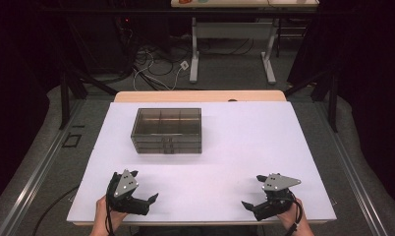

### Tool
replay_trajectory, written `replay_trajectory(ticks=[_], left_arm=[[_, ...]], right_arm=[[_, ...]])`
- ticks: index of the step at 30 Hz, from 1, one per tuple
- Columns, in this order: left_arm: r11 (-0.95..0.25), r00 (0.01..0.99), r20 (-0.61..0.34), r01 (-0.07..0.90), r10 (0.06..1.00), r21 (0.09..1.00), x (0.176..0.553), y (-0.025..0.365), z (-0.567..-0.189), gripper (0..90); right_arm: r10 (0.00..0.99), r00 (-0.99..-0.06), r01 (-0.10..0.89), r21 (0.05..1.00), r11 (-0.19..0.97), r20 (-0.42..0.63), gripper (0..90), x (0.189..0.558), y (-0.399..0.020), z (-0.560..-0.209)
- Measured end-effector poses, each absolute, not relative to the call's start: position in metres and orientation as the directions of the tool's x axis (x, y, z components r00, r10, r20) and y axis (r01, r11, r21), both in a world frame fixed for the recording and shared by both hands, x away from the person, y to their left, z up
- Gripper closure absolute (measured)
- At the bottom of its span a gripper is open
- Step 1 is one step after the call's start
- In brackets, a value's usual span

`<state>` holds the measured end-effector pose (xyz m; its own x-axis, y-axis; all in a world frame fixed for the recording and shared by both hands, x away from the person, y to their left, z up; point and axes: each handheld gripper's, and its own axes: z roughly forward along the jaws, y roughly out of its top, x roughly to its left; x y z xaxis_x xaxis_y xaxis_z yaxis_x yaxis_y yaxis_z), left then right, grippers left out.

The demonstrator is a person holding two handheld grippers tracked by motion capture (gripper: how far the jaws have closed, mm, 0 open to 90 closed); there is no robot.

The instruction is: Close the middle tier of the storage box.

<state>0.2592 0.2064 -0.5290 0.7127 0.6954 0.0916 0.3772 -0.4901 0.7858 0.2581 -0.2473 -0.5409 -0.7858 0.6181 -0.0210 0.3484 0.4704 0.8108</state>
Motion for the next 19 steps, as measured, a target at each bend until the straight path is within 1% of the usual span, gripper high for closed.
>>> replay_trajectory(ticks=[10,11,19], left_arm=[[-0.502,0.721,0.073,0.402,0.689,0.766,0.253,0.208,-0.536,0.0],[-0.510,0.721,0.083,0.398,0.687,0.763,0.254,0.209,-0.537,0.0],[-0.499,0.706,0.060,0.435,0.706,0.749,0.268,0.219,-0.543,0.0]], right_arm=[[0.618,-0.786,0.348,0.810,0.473,-0.024,0.0,0.258,-0.247,-0.541],[0.616,-0.787,0.350,0.805,0.479,-0.024,0.0,0.258,-0.247,-0.541],[0.614,-0.789,0.345,0.806,0.481,-0.029,0.0,0.259,-0.247,-0.542]])
